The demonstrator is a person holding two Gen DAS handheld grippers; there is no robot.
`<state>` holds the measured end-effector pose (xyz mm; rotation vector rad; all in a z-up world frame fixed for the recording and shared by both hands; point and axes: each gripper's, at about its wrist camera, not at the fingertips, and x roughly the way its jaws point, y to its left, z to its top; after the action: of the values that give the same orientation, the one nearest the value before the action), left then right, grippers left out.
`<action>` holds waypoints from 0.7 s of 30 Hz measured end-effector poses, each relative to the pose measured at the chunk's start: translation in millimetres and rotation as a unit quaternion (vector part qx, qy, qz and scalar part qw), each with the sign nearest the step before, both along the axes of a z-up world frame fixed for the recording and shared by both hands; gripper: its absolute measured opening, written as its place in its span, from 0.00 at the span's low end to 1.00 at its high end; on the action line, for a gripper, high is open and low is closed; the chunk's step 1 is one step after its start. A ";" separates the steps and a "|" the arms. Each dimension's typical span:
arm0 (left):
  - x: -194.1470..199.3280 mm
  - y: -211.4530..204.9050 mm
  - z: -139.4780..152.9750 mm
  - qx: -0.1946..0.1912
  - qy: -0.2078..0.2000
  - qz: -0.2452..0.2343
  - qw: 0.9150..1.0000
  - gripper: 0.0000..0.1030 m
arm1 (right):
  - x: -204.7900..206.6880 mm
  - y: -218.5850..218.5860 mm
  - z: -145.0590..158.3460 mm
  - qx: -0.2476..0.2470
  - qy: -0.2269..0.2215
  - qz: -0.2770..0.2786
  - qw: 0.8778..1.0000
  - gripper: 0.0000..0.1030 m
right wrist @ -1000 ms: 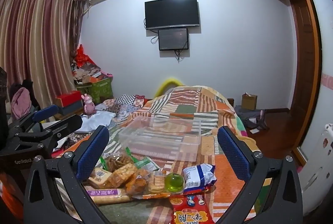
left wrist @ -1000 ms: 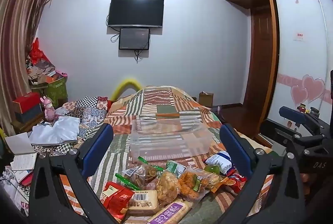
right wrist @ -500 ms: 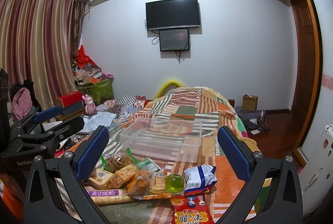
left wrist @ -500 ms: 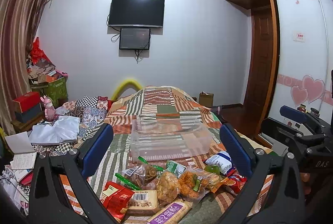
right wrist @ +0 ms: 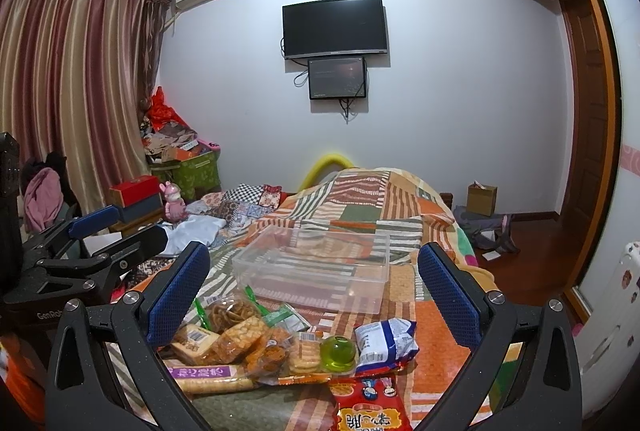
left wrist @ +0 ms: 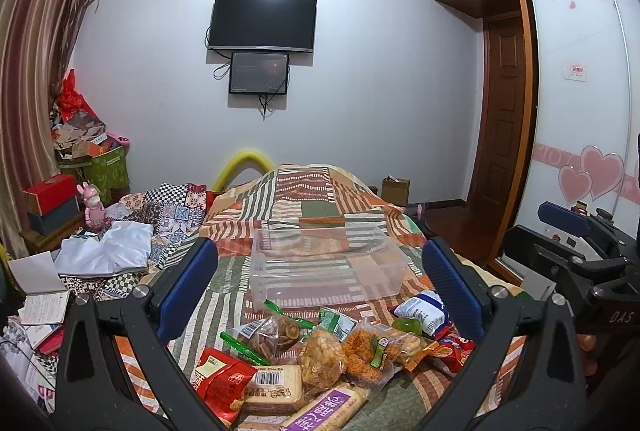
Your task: Organize snacks
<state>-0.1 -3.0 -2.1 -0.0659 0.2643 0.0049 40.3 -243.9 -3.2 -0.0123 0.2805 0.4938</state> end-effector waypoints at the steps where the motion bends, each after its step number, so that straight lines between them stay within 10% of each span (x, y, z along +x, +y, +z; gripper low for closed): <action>1: -0.2 0.3 0.3 0.000 0.000 0.000 1.000 1.00 | -0.1 0.3 0.0 0.000 0.000 0.000 1.000 1.00; 21: -1.0 -0.2 0.7 -0.001 0.002 -0.003 1.000 1.00 | -0.3 0.7 0.6 0.000 0.000 0.003 1.000 1.00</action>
<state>-1.1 -3.2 -1.4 -0.0674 0.2680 -0.0003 40.0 -243.1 -2.6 -0.0127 0.2797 0.4989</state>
